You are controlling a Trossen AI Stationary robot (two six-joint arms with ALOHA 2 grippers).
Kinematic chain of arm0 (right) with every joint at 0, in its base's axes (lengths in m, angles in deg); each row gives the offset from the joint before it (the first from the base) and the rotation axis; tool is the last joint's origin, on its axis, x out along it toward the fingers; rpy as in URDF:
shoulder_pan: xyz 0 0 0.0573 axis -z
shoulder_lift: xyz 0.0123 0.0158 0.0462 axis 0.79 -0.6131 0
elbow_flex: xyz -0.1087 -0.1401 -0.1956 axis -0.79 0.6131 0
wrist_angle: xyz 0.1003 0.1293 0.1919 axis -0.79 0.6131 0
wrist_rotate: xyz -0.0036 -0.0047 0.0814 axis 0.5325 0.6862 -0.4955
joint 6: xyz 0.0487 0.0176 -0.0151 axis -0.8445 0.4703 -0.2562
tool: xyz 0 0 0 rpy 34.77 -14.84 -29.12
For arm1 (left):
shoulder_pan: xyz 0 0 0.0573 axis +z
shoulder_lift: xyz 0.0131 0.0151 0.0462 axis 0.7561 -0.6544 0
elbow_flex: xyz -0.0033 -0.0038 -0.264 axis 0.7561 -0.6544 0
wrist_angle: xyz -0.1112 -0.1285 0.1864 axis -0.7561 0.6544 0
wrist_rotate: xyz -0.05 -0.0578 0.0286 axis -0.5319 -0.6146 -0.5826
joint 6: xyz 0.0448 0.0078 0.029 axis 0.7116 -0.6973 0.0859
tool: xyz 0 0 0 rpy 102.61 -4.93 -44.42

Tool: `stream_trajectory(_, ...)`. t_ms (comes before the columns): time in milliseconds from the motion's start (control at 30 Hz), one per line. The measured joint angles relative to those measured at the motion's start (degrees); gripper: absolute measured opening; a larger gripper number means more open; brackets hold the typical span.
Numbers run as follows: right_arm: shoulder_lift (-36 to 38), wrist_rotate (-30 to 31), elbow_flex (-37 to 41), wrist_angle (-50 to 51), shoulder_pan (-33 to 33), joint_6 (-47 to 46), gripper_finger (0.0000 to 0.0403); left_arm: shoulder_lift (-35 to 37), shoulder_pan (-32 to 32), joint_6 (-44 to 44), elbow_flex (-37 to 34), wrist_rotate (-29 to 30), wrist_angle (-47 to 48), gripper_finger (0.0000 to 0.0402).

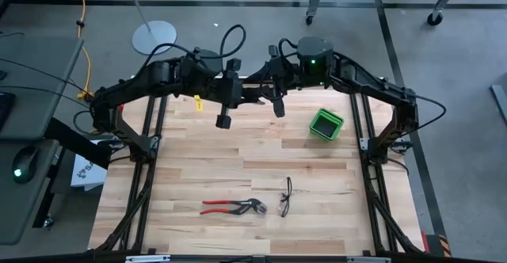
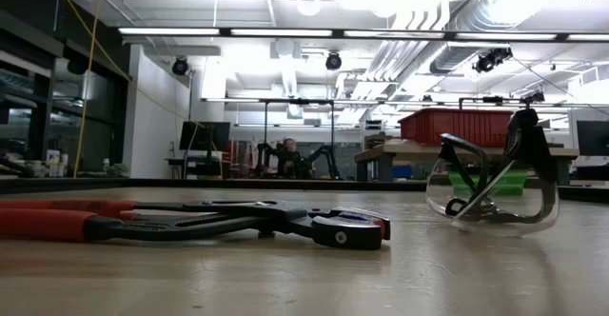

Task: Coil cords
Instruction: Coil the black wire on the black spool

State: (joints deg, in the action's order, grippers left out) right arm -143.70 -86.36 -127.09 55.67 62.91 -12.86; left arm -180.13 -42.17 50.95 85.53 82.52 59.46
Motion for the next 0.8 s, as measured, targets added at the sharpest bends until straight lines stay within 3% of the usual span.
stream_trajectory(367, -0.1, -1.9, 0.0, 1.8, 0.0, 0.0, 0.0116, -0.4, -0.4, 0.5, 0.0, 0.6, -1.6, 0.0)
stream_trajectory(567, -0.1, -1.9, 0.0, 1.2, -0.5, 0.9, 0.0018, -0.3, -0.4, 0.4, 0.0, 0.6, -2.0, 0.0)
stream_trajectory(800, 1.1, 2.3, 0.1, 0.7, -1.1, 1.5, 0.0002, -0.1, -0.4, -2.5, 0.0, 2.0, 2.7, 0.0)
